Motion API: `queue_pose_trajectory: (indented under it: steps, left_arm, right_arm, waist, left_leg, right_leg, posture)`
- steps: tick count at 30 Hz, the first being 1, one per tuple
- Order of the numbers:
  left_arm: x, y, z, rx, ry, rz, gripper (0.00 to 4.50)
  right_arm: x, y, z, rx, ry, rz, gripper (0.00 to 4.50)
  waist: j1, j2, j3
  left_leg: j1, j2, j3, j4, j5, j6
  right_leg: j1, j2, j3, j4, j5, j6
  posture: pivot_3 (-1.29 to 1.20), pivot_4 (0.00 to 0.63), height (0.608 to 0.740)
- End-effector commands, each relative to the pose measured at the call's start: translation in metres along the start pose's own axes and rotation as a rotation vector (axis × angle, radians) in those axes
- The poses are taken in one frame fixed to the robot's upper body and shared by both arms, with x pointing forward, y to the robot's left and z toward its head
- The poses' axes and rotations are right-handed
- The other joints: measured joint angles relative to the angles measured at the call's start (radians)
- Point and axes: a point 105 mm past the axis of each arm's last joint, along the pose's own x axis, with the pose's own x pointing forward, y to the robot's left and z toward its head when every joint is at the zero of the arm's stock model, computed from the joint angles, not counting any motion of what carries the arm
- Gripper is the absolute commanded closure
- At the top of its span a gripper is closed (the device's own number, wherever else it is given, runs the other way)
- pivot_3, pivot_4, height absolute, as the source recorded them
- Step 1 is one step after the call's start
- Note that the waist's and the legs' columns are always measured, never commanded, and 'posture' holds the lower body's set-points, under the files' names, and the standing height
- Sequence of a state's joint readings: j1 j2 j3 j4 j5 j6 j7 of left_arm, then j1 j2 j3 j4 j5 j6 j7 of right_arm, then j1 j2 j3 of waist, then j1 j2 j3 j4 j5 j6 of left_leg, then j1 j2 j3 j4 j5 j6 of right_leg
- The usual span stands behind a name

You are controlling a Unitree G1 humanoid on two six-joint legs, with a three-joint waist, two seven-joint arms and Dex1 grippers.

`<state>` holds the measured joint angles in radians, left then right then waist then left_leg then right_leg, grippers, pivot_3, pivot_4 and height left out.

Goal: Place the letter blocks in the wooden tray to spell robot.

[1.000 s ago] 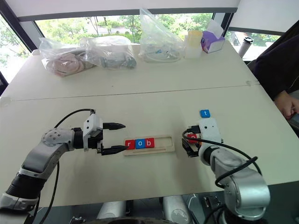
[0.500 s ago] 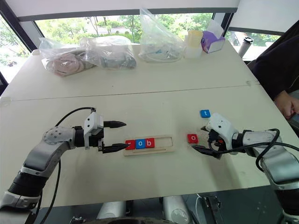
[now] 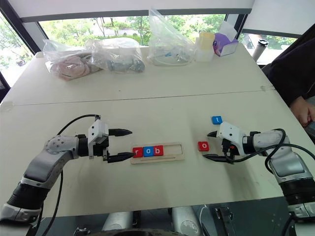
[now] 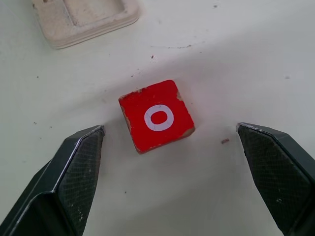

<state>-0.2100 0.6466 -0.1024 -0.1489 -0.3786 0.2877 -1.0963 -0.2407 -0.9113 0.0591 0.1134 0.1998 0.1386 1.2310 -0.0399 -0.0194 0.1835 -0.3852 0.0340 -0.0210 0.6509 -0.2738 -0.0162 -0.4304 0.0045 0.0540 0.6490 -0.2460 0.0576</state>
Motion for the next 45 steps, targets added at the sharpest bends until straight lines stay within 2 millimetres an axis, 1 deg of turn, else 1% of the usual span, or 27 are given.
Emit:
queue_pose_trajectory:
  steps: [1,6,7,8,9,10,12,13,18,19,22,24,26,32,36,45]
  left_arm:
    - [-0.003,0.001,0.011,0.048,-0.018,0.010,0.00]
    - [-0.003,0.001,0.011,0.046,-0.017,0.013,0.00]
    - [-0.003,0.001,0.011,0.047,-0.017,0.014,0.00]
    - [-0.003,0.001,0.011,0.047,-0.017,0.014,0.00]
    - [-0.003,0.001,0.011,0.046,-0.017,0.014,0.00]
    - [-0.003,0.001,0.011,0.047,-0.017,0.014,0.00]
    - [-0.003,0.001,0.011,0.047,-0.018,0.014,0.00]
    - [-0.003,0.001,0.011,0.047,-0.018,0.014,0.00]
    - [-0.003,0.001,0.011,0.048,-0.018,0.011,0.00]
    - [-0.003,0.001,0.011,0.049,-0.018,0.008,0.00]
    - [-0.002,0.000,0.011,0.048,-0.017,0.003,0.00]
    - [-0.002,-0.001,0.011,0.048,-0.018,-0.001,0.00]
    - [-0.002,-0.002,0.011,0.048,-0.019,-0.004,0.00]
    - [-0.003,-0.005,0.013,0.048,-0.022,-0.015,0.00]
    - [-0.003,-0.008,0.014,0.047,-0.026,-0.022,0.00]
    - [-0.005,-0.016,0.016,0.043,-0.034,-0.055,0.00]
  right_arm:
    - [0.003,0.000,0.007,-0.035,-0.020,0.017,0.08]
    - [0.006,0.002,0.006,-0.049,-0.013,0.039,0.08]
    - [0.007,0.002,0.007,-0.050,-0.015,0.041,0.59]
    - [0.007,0.002,0.007,-0.051,-0.017,0.043,0.85]
    - [0.008,0.002,0.008,-0.054,-0.020,0.045,1.28]
    - [0.009,0.002,0.009,-0.056,-0.023,0.047,1.76]
    - [0.010,0.002,0.012,-0.063,-0.030,0.049,2.95]
    - [0.011,0.002,0.014,-0.065,-0.033,0.050,3.38]
    - [0.011,0.003,0.029,-0.112,-0.050,0.053,3.38]
    - [0.012,0.005,0.040,-0.141,-0.063,0.069,3.38]
    - [0.015,0.013,0.064,-0.188,-0.097,0.109,3.38]
    - [0.021,0.021,0.074,-0.205,-0.109,0.145,3.38]
    - [0.028,0.028,0.080,-0.216,-0.114,0.173,3.38]
    - [0.047,0.040,0.084,-0.236,-0.107,0.220,3.38]
    - [0.059,0.041,0.087,-0.262,-0.107,0.224,3.38]
    - [0.069,0.040,0.087,-0.268,-0.100,0.229,3.38]
  waist:
    - [0.000,0.000,0.000]
    - [0.000,0.000,0.000]
    - [0.000,0.000,0.000]
    - [0.000,0.000,0.000]
    - [-0.001,0.000,0.000]
    - [-0.001,0.000,0.000]
    - [-0.002,0.000,0.000]
    - [-0.002,0.000,0.000]
    - [-0.001,0.000,0.000]
    - [-0.002,0.000,0.000]
    - [-0.004,0.000,0.000]
    - [-0.002,0.000,0.000]
    - [-0.002,0.000,0.000]
    - [0.002,0.000,0.000]
    - [0.001,0.000,0.000]
    - [0.000,0.000,0.000]
  left_leg:
    - [0.000,0.000,0.000,0.000,0.000,0.000]
    - [0.001,0.000,0.000,0.000,0.000,0.000]
    - [0.002,0.000,0.000,0.000,0.000,0.000]
    - [0.002,0.000,0.000,0.000,0.000,0.000]
    - [0.002,0.000,0.000,0.000,0.000,0.000]
    - [0.002,0.000,0.000,0.000,0.000,0.000]
    - [0.004,0.000,0.000,0.000,0.000,0.000]
    - [0.005,0.000,0.000,0.000,0.000,0.000]
    - [0.006,0.000,0.000,0.000,0.000,0.000]
    - [0.006,0.000,0.000,0.000,0.000,0.000]
    - [0.007,0.000,0.000,-0.001,0.000,0.000]
    - [0.007,0.000,0.000,-0.001,0.000,0.000]
    - [0.007,0.000,0.000,-0.001,0.000,0.000]
    - [0.007,0.000,0.000,-0.001,0.000,0.000]
    - [0.007,0.000,0.000,-0.001,0.000,0.000]
    - [0.007,0.000,0.000,-0.001,0.000,0.000]
  right_leg:
    - [0.000,0.000,0.000,0.000,0.000,0.000]
    - [0.001,0.000,0.000,0.001,0.000,0.000]
    - [0.001,0.000,0.000,0.001,0.000,0.000]
    - [0.001,0.000,0.000,0.001,0.000,0.000]
    - [0.001,0.000,0.000,0.001,0.000,0.000]
    - [0.002,0.000,0.000,0.001,0.000,0.000]
    - [0.003,0.000,0.000,0.001,0.000,0.000]
    - [0.003,0.000,0.000,0.001,0.000,0.000]
    - [0.005,0.000,0.001,0.001,0.000,0.000]
    - [0.005,0.000,0.001,0.001,0.000,0.000]
    - [0.005,0.000,0.001,0.002,0.000,0.000]
    - [0.005,0.000,0.001,0.002,0.000,0.000]
    - [0.005,0.000,0.000,0.002,0.000,0.000]
    - [0.005,0.000,0.001,0.002,0.000,0.000]
    - [0.005,0.000,0.001,0.002,-0.002,-0.002]
    - [0.005,0.000,0.001,0.002,-0.001,-0.001]
  posture:
    - [0.00,0.150,0.740]
    - [0.00,0.150,0.740]
    - [0.00,0.150,0.740]
    - [0.00,0.150,0.740]
    - [0.00,0.150,0.740]
    - [0.00,0.150,0.740]
    - [0.00,0.150,0.740]
    - [0.00,0.150,0.740]
    - [0.00,0.150,0.740]
    - [0.00,0.150,0.740]
    - [0.00,0.150,0.740]
    - [0.00,0.150,0.740]
    - [0.00,0.150,0.740]
    - [0.00,0.150,0.740]
    - [0.00,0.150,0.740]
    - [0.00,0.150,0.740]
